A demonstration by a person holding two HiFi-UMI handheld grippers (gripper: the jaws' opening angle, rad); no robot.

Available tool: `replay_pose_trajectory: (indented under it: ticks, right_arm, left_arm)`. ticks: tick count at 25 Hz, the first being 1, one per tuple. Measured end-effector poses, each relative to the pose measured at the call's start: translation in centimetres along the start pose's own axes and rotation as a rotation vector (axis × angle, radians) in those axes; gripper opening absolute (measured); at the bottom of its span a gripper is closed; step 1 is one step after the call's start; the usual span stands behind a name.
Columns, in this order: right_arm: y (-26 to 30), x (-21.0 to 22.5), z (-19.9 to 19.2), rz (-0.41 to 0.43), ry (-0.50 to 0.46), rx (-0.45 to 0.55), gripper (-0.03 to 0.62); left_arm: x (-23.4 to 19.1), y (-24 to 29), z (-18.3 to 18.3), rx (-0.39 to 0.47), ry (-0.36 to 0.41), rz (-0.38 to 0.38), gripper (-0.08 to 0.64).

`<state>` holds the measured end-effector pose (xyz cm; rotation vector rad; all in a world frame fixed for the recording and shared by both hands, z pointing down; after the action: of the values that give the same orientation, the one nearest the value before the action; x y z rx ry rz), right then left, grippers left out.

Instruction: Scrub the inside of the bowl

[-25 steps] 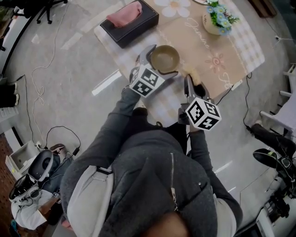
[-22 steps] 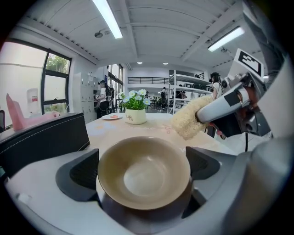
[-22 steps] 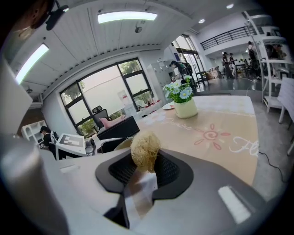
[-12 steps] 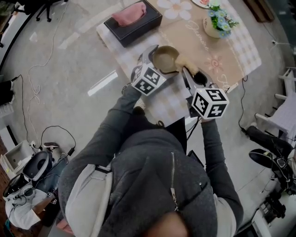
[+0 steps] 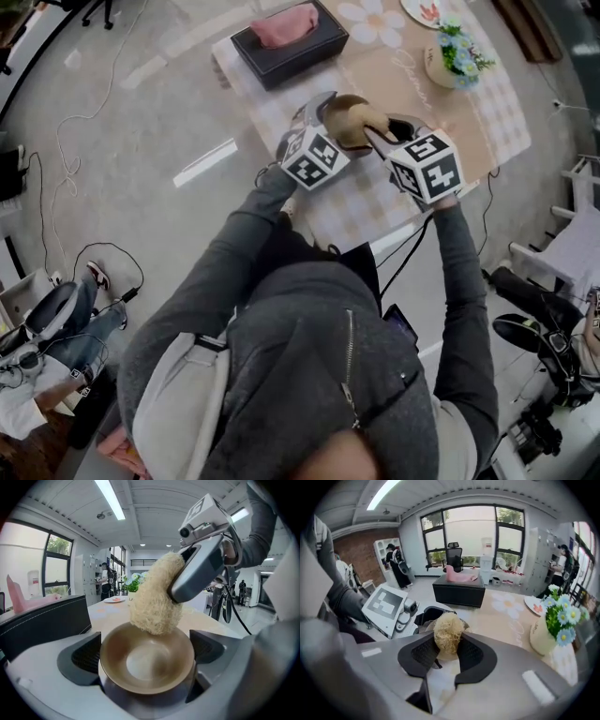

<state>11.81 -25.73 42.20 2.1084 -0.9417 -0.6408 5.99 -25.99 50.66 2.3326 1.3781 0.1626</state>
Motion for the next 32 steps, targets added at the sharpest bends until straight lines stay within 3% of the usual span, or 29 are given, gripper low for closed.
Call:
replay_pose_trajectory:
  ticks: [5,14,20,26,32]
  right_arm:
    - [1.8,-0.6,0.2,0.038,-0.198,-0.100,0.101]
    - [3.0,-0.2,-0.1,0.014,-0.306,-0.155,0.100]
    - [3.2,-0.7,-1.4,-0.016,-0.430,-0.201,0.099]
    - [3.4,-1.1,-1.6,-0.003,-0.480,-0.241,0.097]
    - [3.5,-1.2,-1.8,0.085,-0.458,-0.312,0.094]
  left_arm:
    - [0.1,0.0,-0.2,0.003,0.000,0.002,0.591]
    - [0.0,0.0,-0.1,0.004,-0.002,0.003,0.591]
    - [0.1,0.0,-0.2,0.004,-0.006,-0.001,0.591]
    - [-0.1,0.1,-0.1,0.003,-0.011,-0.004,0.592]
    - [-0.2,0.3,-0.3,0.001,-0.027,-0.021,0.595]
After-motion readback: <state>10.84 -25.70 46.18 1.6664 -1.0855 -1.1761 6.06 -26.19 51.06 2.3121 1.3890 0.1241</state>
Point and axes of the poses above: the fingertips, and each gripper's own axes: y forward along the fingers, x to its right, z out of its top, the point moved 5 cm from there along -y, backward along the fingers, and after that the axes turned 15 degrees about -z, right-handed, at the moved point
